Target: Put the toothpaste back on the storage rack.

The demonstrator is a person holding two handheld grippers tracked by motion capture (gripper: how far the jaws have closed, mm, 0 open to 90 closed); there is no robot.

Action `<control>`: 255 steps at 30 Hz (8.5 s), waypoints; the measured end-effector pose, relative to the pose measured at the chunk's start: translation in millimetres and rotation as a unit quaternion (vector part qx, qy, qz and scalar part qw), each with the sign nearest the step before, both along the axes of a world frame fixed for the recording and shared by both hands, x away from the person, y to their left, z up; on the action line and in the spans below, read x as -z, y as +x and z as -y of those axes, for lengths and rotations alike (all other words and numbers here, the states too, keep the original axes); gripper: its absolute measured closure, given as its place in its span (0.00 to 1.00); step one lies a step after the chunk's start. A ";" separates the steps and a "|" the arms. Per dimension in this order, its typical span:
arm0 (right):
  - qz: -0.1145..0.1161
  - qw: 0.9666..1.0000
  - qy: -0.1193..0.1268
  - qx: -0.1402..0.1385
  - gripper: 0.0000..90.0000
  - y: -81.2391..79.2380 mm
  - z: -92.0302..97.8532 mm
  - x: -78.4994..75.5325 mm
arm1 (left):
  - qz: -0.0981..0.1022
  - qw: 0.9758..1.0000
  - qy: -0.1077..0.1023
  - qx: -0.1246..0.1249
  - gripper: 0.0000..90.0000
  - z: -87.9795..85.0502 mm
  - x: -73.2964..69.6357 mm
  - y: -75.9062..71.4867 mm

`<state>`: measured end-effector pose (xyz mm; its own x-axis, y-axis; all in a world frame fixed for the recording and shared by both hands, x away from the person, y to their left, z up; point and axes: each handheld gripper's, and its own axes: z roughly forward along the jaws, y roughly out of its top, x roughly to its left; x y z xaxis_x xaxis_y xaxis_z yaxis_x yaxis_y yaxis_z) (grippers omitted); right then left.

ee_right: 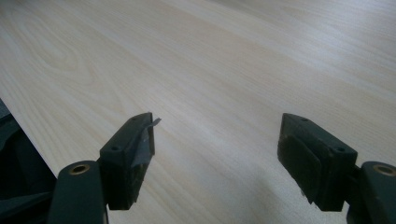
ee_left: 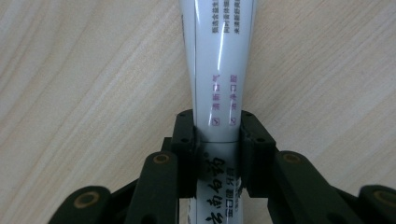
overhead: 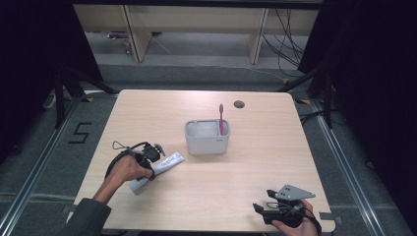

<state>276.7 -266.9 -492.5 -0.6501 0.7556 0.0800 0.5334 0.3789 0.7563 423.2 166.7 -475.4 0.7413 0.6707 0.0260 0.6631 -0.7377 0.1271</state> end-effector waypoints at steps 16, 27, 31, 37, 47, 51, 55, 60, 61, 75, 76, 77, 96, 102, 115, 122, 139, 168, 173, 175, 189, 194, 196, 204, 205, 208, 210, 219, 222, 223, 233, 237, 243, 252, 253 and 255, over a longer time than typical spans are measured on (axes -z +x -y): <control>-0.003 1.000 0.000 -0.002 0.31 -0.2 -0.3 0.0 | 0.006 1.000 0.015 0.018 0.80 5.5 0.8 -1.0; -0.006 1.000 0.009 0.006 0.31 -0.4 1.1 -0.6 | 0.031 0.999 -0.016 0.023 0.80 -10.2 -11.1 -5.6; -0.015 1.000 0.012 0.006 0.31 -0.8 0.3 -0.2 | 0.049 0.998 -0.041 0.010 0.81 -20.0 -20.6 -5.5; -0.012 1.000 0.006 0.007 0.31 0.0 2.1 -0.7 | 0.083 0.993 -0.085 -0.010 0.81 -35.0 -34.9 -5.7; -0.023 1.000 0.015 0.013 0.31 -1.4 0.6 0.1 | 0.171 0.964 -0.191 -0.067 0.81 -50.7 -56.2 -1.1; -0.018 1.000 0.011 0.011 0.31 -0.6 1.8 -0.1 | 0.196 0.952 -0.217 -0.087 0.81 -52.7 -60.0 1.2; -0.017 1.000 0.011 0.008 0.31 0.4 2.5 0.6 | 0.212 0.944 -0.234 -0.093 0.81 -54.6 -65.7 2.9; -0.008 1.000 0.006 0.009 0.31 0.7 3.5 0.5 | 0.238 0.933 -0.250 -0.103 0.81 -51.8 -73.2 4.4; -0.007 1.000 0.009 0.010 0.31 0.8 3.2 1.0 | 0.236 0.931 -0.258 -0.105 0.81 -51.4 -75.0 5.4; -0.007 1.000 0.008 0.008 0.31 0.9 3.7 0.8 | 0.298 0.883 -0.334 -0.141 0.81 -24.9 -92.2 13.4; -0.008 1.000 0.009 0.009 0.31 0.8 3.6 0.9 | 0.304 0.882 -0.333 -0.137 0.81 -22.6 -92.4 13.7; -0.014 1.000 0.012 0.014 0.31 -0.5 2.8 0.8 | 0.308 0.879 -0.335 -0.141 0.81 -19.9 -92.5 13.7; -0.004 1.000 0.008 0.004 0.31 1.7 4.1 0.5 | 0.334 0.858 -0.373 -0.111 0.81 39.8 -108.7 27.5; -0.001 1.000 0.008 0.001 0.31 1.8 4.2 0.2 | 0.337 0.851 -0.388 -0.104 0.81 58.7 -113.0 30.2; -0.011 1.000 0.014 0.003 0.31 1.0 4.7 -0.5 | 0.343 0.837 -0.414 -0.101 0.81 86.3 -108.3 38.6; -0.006 1.000 0.018 0.000 0.31 1.8 4.5 0.4 | 0.342 0.834 -0.421 -0.100 0.81 95.4 -102.9 42.4; -0.018 1.000 0.017 0.012 0.31 -1.6 3.6 -1.8 | 0.360 0.816 -0.441 -0.103 0.81 113.5 -83.3 52.0; -0.008 1.000 0.014 0.001 0.31 -0.1 5.0 -1.5 | 0.359 0.819 -0.436 -0.105 0.81 119.4 -50.9 60.3; -0.008 1.000 0.014 0.001 0.31 -0.2 5.3 -1.8 | 0.359 0.820 -0.433 -0.103 0.81 121.5 -48.5 60.8; -0.008 1.000 0.014 0.001 0.31 -0.1 5.3 -1.6 | 0.358 0.822 -0.432 -0.101 0.81 122.8 -47.7 60.4; -0.008 1.000 0.014 0.001 0.31 0.0 5.4 -1.5 | 0.353 0.831 -0.419 -0.094 0.81 123.3 -38.5 59.9; -0.001 1.000 0.008 -0.002 0.31 0.9 6.1 -1.3 | 0.350 0.836 -0.412 -0.092 0.81 122.1 -36.8 59.2; -0.001 1.000 0.008 -0.002 0.31 1.0 6.1 -1.3 | 0.350 0.840 -0.405 -0.092 0.81 122.3 -36.2 58.5; -0.004 1.000 0.009 -0.003 0.31 1.2 5.9 -0.8 | 0.345 0.847 -0.394 -0.091 0.80 123.5 -34.4 57.8; -0.005 1.000 0.010 -0.003 0.31 1.2 5.9 -0.8 | 0.342 0.847 -0.396 -0.093 0.80 123.5 -34.4 57.9; -0.004 1.000 0.010 -0.003 0.31 1.1 5.9 -1.0 | 0.338 0.846 -0.400 -0.097 0.79 122.9 -36.5 57.2; -0.001 1.000 0.008 -0.003 0.31 1.2 6.0 -0.8 | 0.338 0.845 -0.404 -0.095 0.78 122.1 -40.0 56.0; -0.006 1.000 0.008 0.001 0.31 0.6 4.9 -0.5 | 0.329 0.859 -0.382 -0.087 0.86 113.4 -56.3 50.6; -0.006 1.000 0.008 -0.001 0.31 0.9 5.2 -0.4 | 0.330 0.856 -0.388 -0.087 0.86 110.4 -59.5 48.7; -0.004 1.000 0.007 -0.003 0.31 1.4 5.7 -0.2 | 0.329 0.857 -0.388 -0.084 0.85 109.8 -61.0 47.7; -0.008 1.000 0.012 -0.005 0.31 1.9 5.3 0.4 | 0.324 0.863 -0.380 -0.082 0.78 99.2 -68.0 43.1; -0.007 1.000 0.012 -0.004 0.31 1.8 5.3 0.3 | 0.323 0.864 -0.378 -0.081 0.73 96.4 -70.9 40.0; -0.012 1.000 0.013 0.001 0.31 0.7 4.2 0.2 | 0.319 0.867 -0.375 -0.079 0.63 92.4 -74.6 35.3; -0.011 1.000 0.014 0.002 0.31 0.6 3.8 0.3 | 0.311 0.871 -0.372 -0.076 0.51 90.1 -77.7 28.6; -0.014 1.000 0.015 0.004 0.31 0.2 3.4 0.2 | 0.309 0.872 -0.372 -0.076 0.49 89.8 -78.1 27.5; -0.011 1.000 0.013 0.003 0.31 0.6 3.8 0.3 | 0.311 0.873 -0.369 -0.074 0.47 88.9 -78.5 26.1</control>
<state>277.3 -270.8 -492.9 -0.6441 0.7564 0.1136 0.5516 0.3564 0.7541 449.3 77.9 -396.9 0.6412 0.7624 -0.0873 0.3784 -0.2151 0.9003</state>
